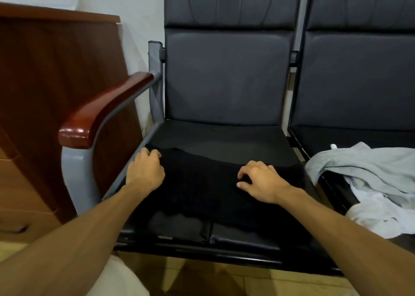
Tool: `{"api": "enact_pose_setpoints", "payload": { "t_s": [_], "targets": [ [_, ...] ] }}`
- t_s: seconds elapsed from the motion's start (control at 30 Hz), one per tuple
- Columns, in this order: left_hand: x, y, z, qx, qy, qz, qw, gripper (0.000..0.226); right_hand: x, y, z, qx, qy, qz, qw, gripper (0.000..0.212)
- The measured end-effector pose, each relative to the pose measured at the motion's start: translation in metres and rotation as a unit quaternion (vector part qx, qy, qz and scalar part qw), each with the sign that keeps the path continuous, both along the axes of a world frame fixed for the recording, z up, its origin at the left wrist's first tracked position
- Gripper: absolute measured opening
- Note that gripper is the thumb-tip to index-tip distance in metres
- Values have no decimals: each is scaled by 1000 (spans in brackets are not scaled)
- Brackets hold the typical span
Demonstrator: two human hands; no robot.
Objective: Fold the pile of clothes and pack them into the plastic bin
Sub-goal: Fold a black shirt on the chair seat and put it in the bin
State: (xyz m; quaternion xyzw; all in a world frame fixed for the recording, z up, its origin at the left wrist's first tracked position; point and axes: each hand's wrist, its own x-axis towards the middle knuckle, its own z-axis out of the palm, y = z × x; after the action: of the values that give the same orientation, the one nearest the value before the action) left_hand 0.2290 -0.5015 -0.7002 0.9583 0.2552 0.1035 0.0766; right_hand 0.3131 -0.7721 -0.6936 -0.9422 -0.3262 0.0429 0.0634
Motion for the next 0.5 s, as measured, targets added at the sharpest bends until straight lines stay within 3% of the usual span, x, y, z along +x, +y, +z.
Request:
{"api": "enact_pose_setpoints", "payload": {
  "t_s": [0.17, 0.27, 0.43, 0.5],
  "targets": [
    [-8, 19, -6, 25, 50, 84, 995, 77, 7, 28, -13, -21, 48, 59, 997, 50],
    [-5, 25, -6, 33, 106, 94, 989, 84, 10, 33, -22, -37, 101, 73, 992, 62],
    [-4, 24, -1, 49, 151, 70, 985, 51, 12, 34, -37, -74, 160, 66, 982, 64],
    [-4, 20, 2, -26, 111, 57, 992, 41, 11, 32, -36, -72, 175, 69, 979, 62]
  ]
}}
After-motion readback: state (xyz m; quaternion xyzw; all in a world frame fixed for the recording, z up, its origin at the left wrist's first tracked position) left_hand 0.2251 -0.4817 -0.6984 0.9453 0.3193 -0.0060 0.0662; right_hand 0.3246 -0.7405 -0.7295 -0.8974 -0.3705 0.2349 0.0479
